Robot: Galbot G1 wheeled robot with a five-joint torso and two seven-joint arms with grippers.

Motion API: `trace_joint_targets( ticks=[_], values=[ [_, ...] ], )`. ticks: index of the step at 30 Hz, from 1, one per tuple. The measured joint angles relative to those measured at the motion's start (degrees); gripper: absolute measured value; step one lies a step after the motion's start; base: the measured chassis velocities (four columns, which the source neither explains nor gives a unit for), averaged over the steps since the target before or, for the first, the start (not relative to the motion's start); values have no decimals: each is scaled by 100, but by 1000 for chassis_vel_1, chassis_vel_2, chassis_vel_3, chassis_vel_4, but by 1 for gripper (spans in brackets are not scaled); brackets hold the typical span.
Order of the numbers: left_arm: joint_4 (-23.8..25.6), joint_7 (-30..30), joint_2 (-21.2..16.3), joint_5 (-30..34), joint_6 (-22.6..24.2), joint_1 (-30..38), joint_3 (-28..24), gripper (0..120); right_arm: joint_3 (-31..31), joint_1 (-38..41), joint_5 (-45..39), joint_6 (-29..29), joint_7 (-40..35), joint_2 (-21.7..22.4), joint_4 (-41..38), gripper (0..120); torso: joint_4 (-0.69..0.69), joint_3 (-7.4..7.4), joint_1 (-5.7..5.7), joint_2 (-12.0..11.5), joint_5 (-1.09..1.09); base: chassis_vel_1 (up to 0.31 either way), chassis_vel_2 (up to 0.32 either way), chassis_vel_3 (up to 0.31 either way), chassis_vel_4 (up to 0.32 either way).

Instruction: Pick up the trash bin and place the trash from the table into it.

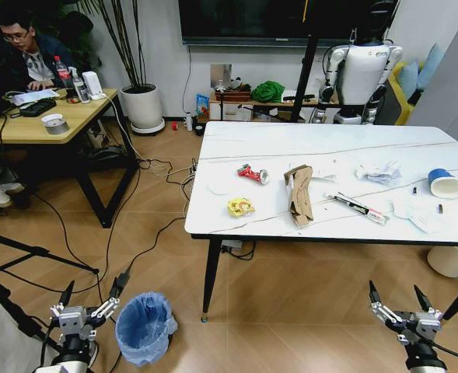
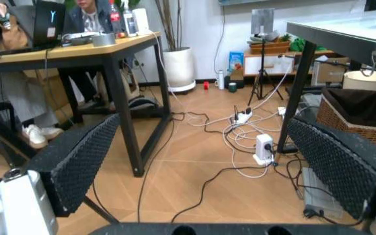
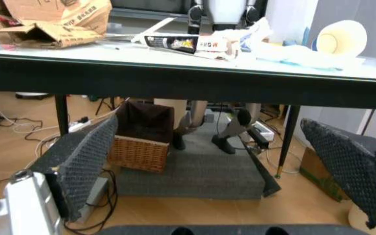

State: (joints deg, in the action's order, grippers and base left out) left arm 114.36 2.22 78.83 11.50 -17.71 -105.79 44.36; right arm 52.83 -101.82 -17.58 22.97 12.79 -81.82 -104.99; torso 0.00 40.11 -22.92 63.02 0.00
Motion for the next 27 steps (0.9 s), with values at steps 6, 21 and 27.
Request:
trace_joint_targets(
  ticks=[6, 21, 27],
  values=[
    [-152, -47, -252, 234, -21, -61, 39, 100, 22, 26, 23, 115, 42, 123, 274, 100, 0, 0, 0, 0, -1, 0, 0, 0, 0],
    [-384, -251, -772, 610, 30, -51, 76, 100, 141, -104, -89, 248, 81, 350, 138, 100, 0, -9, 8, -19, 0, 0, 0, 0, 0],
    [-448, -285, -636, 633, -22, -55, 27, 100, 139, -62, -48, 221, 84, 215, 36, 100, 0, -96, 81, -178, 0, 0, 0, 0, 0]
  ],
)
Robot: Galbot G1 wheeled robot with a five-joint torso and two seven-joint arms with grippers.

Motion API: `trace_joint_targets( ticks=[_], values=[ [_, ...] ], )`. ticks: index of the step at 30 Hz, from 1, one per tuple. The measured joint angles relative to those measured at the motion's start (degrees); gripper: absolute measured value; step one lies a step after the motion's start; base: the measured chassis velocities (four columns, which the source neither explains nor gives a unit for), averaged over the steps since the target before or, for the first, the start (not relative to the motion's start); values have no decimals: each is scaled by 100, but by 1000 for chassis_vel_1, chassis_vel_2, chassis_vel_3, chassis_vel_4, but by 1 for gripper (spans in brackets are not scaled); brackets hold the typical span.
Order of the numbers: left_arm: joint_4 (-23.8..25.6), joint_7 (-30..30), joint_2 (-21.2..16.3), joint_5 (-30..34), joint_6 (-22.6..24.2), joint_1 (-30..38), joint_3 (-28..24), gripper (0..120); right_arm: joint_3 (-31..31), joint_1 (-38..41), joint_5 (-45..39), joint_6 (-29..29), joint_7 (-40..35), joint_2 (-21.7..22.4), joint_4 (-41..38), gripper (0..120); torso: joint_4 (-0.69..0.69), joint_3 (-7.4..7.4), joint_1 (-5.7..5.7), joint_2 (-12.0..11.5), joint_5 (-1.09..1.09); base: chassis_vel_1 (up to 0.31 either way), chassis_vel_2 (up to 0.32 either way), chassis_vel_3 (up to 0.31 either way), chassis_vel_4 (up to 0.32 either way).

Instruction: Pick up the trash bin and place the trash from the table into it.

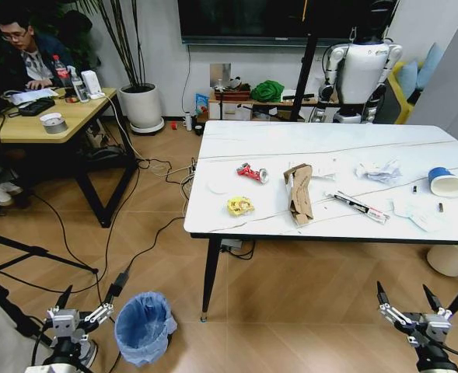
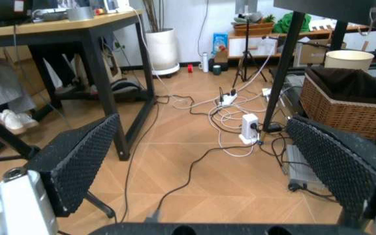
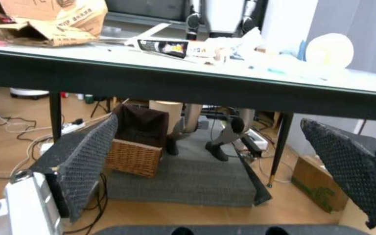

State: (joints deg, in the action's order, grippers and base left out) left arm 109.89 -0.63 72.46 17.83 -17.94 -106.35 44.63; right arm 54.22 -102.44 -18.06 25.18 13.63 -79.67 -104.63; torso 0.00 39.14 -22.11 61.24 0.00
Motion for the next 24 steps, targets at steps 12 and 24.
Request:
trace_joint_targets(
  ticks=[12, 24],
  values=[
    [4, -5, 167, -1, -96, -50, 22, 100, -50, 98, 78, -42, 16, -157, -16, 100, 0, -240, 191, -430, 0, 0, 0, 0, 0],
    [-35, -20, 277, 16, -284, 23, -15, 100, -57, 77, 75, -74, 19, -101, -28, 100, 2, -374, 303, -678, -1, -3, -6, -2, -2]
  ],
)
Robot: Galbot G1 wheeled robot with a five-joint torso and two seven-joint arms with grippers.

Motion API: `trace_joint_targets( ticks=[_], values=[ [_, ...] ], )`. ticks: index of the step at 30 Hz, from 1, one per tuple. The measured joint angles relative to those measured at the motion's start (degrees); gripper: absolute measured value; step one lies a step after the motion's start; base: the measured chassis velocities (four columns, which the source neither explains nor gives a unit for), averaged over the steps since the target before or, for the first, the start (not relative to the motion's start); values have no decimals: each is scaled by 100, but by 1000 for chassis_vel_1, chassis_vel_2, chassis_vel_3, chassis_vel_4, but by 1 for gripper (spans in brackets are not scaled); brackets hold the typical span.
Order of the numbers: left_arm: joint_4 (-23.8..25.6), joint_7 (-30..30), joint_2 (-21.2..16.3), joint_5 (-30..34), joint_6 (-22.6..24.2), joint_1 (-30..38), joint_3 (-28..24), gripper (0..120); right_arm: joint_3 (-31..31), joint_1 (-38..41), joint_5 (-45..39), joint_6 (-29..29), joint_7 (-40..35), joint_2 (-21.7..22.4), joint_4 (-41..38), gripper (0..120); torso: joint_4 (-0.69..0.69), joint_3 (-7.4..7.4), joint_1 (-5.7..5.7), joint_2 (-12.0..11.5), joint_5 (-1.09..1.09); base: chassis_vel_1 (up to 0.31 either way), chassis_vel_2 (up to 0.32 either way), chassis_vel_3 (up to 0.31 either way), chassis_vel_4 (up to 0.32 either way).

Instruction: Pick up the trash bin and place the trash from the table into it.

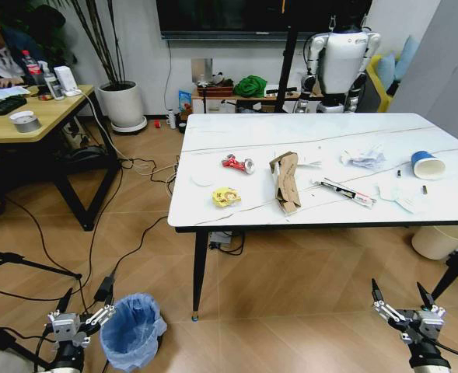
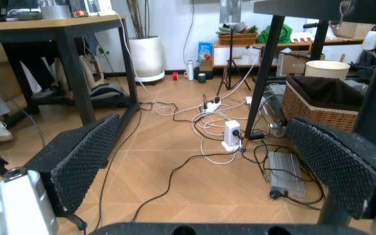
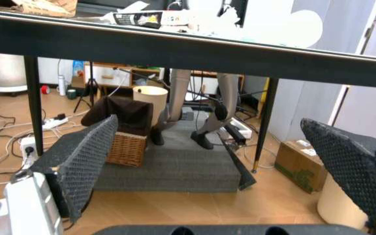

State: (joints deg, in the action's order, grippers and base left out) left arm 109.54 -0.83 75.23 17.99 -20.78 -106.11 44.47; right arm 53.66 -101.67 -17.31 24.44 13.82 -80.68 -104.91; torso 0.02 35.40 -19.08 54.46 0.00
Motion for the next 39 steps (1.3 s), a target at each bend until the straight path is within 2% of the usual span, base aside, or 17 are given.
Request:
trace_joint_targets(
  ticks=[8, 21, 39],
  values=[
    [-41, 4, 69, -60, -48, 0, -6, 100, 2, 7, -33, -25, 0, 45, 1, 100, -2, 2, 1, 1, 0, 0, 0, 0, 0],
    [170, 120, 157, -474, 11, 16, -1, 100, -56, 17, -84, -49, 0, 110, -28, 100, -2, 11, -7, 17, 0, 0, 0, 0, 0],
    [201, 147, 192, -602, -7, -53, 25, 100, -50, -44, -22, -16, 18, -39, -82, 100, -1, -256, 205, -463, 0, 0, 0, 0, 0]
  ],
)
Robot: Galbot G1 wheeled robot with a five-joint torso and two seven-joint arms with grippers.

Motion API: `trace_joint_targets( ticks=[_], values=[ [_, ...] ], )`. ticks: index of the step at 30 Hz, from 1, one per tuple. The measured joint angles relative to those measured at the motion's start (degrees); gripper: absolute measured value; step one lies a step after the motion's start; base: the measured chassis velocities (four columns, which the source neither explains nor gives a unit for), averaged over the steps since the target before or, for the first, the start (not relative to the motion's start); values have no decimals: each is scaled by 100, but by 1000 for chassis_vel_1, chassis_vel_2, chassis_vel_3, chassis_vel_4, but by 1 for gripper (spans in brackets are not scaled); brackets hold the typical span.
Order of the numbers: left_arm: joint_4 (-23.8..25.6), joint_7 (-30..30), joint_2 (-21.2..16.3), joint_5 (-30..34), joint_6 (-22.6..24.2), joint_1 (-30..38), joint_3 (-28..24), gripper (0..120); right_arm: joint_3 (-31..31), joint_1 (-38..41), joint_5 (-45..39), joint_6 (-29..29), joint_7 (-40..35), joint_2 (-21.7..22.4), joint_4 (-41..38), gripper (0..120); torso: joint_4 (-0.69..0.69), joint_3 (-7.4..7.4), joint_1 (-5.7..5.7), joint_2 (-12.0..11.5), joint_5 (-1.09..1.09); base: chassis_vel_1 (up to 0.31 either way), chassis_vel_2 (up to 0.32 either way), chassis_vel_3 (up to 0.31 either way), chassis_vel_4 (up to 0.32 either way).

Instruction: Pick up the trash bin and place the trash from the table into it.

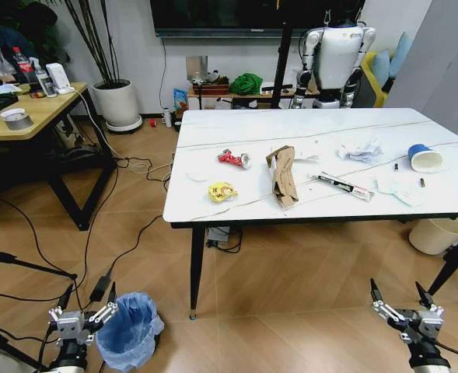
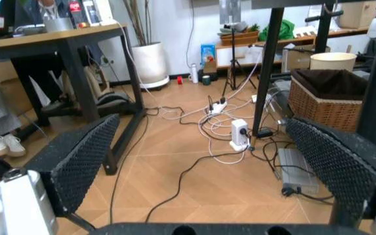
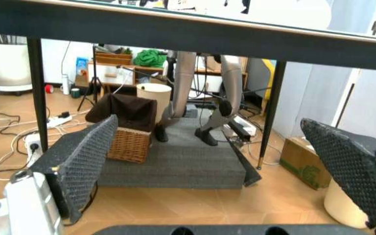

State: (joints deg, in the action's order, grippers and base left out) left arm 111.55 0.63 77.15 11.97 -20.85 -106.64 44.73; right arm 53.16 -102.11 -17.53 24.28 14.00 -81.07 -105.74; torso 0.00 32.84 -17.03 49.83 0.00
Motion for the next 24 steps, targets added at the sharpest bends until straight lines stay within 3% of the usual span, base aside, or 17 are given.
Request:
trace_joint_targets(
  ticks=[24],
  values=[
    [4, 5, -3, 69, 19, -5, -26, 100, 4, -10, -17, 63, 30, -25, 48, 100, 0, -372, 284, -657, 0, 0, 0, 0, 0]
  ],
)
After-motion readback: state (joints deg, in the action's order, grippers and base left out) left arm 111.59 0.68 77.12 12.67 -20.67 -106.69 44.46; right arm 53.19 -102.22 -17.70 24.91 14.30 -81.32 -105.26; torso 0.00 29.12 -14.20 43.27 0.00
